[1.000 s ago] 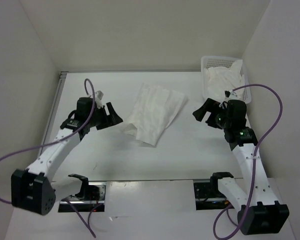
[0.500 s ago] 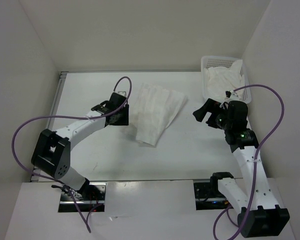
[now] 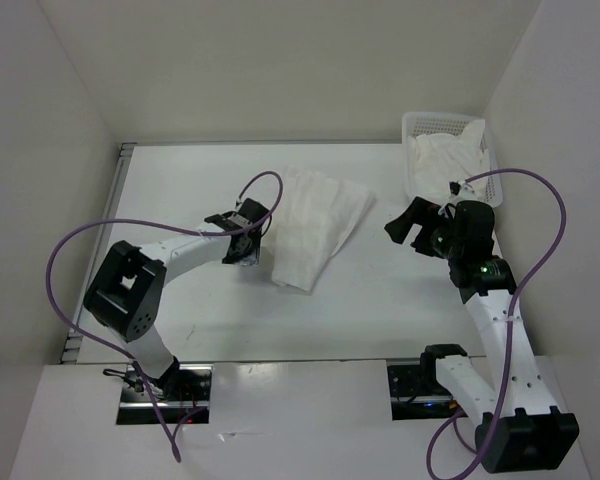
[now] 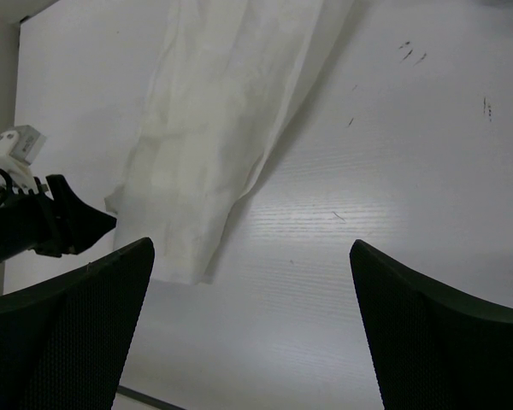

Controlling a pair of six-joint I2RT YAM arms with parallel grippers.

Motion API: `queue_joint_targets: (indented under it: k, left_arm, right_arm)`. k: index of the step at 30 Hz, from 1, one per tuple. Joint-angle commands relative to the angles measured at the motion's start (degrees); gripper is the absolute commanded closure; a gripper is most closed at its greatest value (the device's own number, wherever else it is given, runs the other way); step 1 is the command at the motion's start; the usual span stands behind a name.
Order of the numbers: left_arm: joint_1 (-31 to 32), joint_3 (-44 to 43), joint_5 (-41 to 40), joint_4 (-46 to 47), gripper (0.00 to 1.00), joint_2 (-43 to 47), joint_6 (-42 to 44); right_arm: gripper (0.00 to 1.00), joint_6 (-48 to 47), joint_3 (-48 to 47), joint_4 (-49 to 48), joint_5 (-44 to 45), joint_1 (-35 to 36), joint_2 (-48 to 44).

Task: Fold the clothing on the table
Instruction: Flatten the skirt out

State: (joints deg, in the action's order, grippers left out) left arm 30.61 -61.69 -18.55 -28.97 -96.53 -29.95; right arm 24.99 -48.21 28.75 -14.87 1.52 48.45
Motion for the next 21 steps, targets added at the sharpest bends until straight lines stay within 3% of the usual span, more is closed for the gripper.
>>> queue_joint_targets:
  k: [1,8,10,15,18,21]
  left_arm:
    - [-0.1,0.6,-3.6,3.2,0.46,1.9,-1.8]
    - [-0.1,-0.8,-8.1,7.5,0.46,-0.7,-1.8]
    - [-0.1,-1.5,-8.1,7.5,0.50,-3.4,-1.8]
    - [-0.1,-1.5,-4.9,11.1,0.73,-7.3,-1.1]
    - [-0.7,-1.5,-2.6,11.7,1.00,-8.7,-0.5]
    - [-0.7,-3.0,-0.1,10.1,1.00,-7.7,-0.5]
  right_arm:
    - [0.00,-1.3,0.4,-2.4,-0.8,0.5,-0.1]
    - [0.00,-1.4,0.4,-2.4,-1.3,0.5,0.6]
    - [0.00,-1.4,0.4,-2.4,-1.3,0.5,0.6]
    - [0.00,-1.4,0.4,-2.4,-1.3,1.0,0.1]
    - [0.00,-1.4,0.4,-2.4,-0.8,1.0,-0.5]
    - [0.00,-1.4,0.4,-2.4,-1.7,1.0,-0.5]
